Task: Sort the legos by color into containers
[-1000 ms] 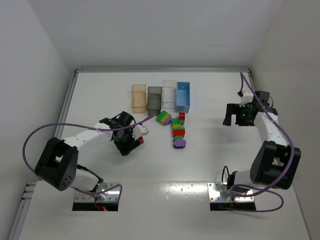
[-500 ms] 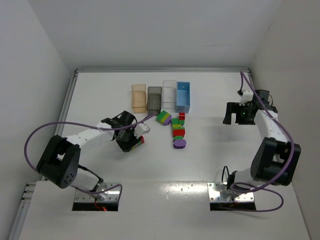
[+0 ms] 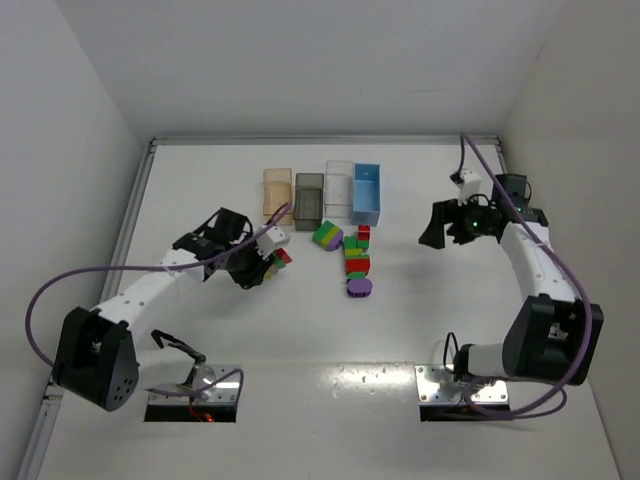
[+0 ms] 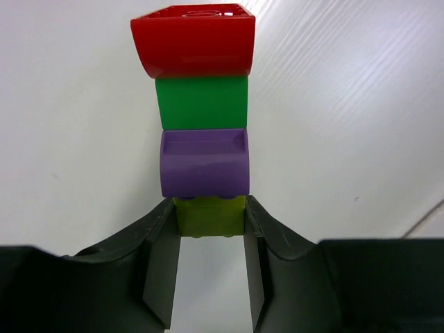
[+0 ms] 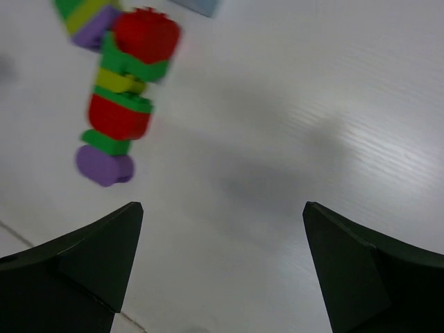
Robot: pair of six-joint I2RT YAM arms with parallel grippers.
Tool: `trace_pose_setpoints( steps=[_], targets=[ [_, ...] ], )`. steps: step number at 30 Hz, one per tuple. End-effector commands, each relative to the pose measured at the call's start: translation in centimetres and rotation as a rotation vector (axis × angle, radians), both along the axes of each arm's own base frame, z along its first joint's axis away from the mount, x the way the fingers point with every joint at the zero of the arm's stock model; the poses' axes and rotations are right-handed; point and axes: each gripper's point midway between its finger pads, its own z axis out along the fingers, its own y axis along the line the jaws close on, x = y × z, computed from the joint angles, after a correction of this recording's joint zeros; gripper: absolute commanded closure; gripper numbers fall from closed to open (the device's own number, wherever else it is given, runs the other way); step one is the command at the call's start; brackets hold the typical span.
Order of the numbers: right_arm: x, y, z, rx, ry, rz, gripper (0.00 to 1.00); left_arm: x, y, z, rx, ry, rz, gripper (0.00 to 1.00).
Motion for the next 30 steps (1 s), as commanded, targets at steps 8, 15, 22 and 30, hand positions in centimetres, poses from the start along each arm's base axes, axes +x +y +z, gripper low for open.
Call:
trace_pose_setpoints(
  steps=[8,15,22,30],
  targets=[
    [-1.1,16.6,12.0,0.391,-0.333,0.611,0.01,-1.0,-7.0,9.5,-0.4,-0.081,-0.314,1.0],
    [-1.5,22.4,12.9,0.387,-0.346,0.827,0.01,-2.3,-8.6,12.0,-0.48,-0.035,-0.375,0.98],
    [-3.2,26.5,11.2,0.332,-0.34,0.998,0.01,-3.1,-9.5,13.2,-0.535,0.029,-0.389,0.95],
    [-4.8,29.3,10.3,0.309,-0.344,1.101,0.01,-3.3,-9.8,14.0,-0.559,0.029,-0.406,0.93]
  ],
)
